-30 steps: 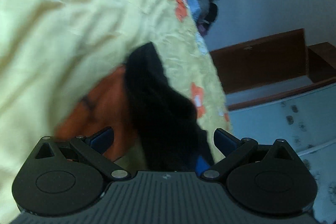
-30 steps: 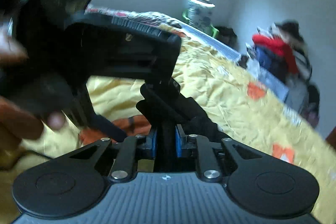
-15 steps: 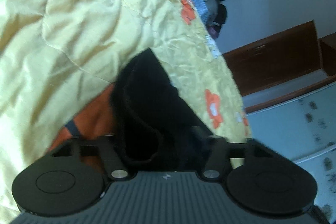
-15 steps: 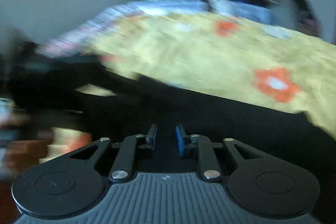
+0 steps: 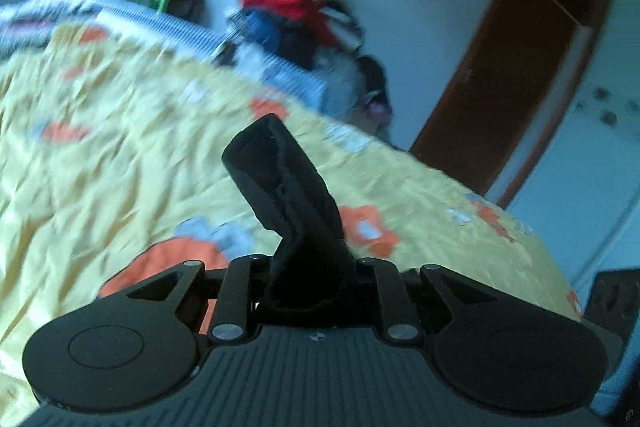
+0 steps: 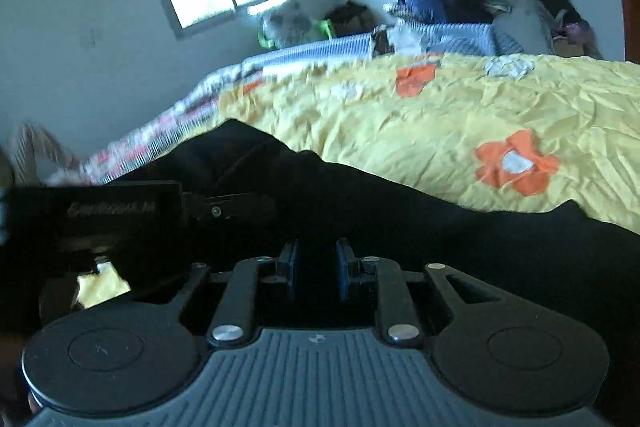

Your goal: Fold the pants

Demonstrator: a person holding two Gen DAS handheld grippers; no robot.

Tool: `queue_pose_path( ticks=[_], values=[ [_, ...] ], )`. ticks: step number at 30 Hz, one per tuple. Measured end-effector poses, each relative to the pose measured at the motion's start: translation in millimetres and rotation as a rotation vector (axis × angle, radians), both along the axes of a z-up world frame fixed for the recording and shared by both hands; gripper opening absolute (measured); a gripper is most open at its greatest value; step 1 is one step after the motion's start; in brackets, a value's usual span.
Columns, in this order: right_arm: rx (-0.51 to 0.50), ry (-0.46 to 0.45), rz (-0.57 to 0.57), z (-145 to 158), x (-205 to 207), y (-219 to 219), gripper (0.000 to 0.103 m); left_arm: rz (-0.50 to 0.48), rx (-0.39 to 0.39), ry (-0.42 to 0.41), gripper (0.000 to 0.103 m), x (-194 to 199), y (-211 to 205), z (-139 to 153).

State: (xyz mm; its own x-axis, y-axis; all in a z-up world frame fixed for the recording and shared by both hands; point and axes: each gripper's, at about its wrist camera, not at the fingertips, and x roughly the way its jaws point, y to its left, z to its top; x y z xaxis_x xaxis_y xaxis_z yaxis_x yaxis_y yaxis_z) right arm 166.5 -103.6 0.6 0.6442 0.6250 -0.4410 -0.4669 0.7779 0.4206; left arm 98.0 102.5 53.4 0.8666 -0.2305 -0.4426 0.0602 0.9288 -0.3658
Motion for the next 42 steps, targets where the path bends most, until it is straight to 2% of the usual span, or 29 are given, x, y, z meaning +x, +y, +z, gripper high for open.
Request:
queue_pose_path(
  ticks=[5,9,15,22,30,37,38,40,41,42],
  values=[
    [0.086,-0.036,-0.050,14.6,-18.8,-46.3,0.020,-0.076,0.048,-0.067,0.020,-14.8,-58.3,19.1],
    [0.139,-0.038,-0.122,15.0,-34.1,-95.7,0.020,-0.157,0.066,-0.088,0.020,-20.1,-107.4,22.0],
    [0.163,-0.017,-0.223,2.5,-48.3,-163.7,0.020,-0.244,0.105,-0.084,0.020,-17.5,-182.4,10.0],
    [0.116,0.010,-0.330,-14.1,-56.3,-222.1,0.020,-0.346,0.137,-0.063,0.021,-7.6,-251.7,-14.5],
    [0.088,0.039,-0.419,-32.2,-65.8,-265.1,0.020,-0.412,0.148,-0.034,0.021,2.2,-299.8,-37.7],
    [0.077,0.057,-0.474,-44.8,-74.1,-286.7,0.020,-0.451,0.150,-0.022,0.022,1.9,-323.3,-46.2],
    [0.075,0.063,-0.483,-46.4,-74.8,-288.9,0.020,-0.457,0.151,-0.018,0.023,2.7,-326.4,-47.9],
    [0.067,0.073,-0.498,-49.5,-75.6,-295.9,0.020,-0.482,0.155,-0.008,0.034,5.4,-334.2,-52.6],
    [0.052,0.077,-0.508,-49.8,-77.1,-297.9,0.020,-0.494,0.158,0.002,0.042,6.6,-339.0,-54.6],
    [0.030,0.080,-0.518,-50.4,-77.7,-302.5,0.020,-0.512,0.157,0.016,0.055,8.4,-342.7,-57.2]
  ],
)
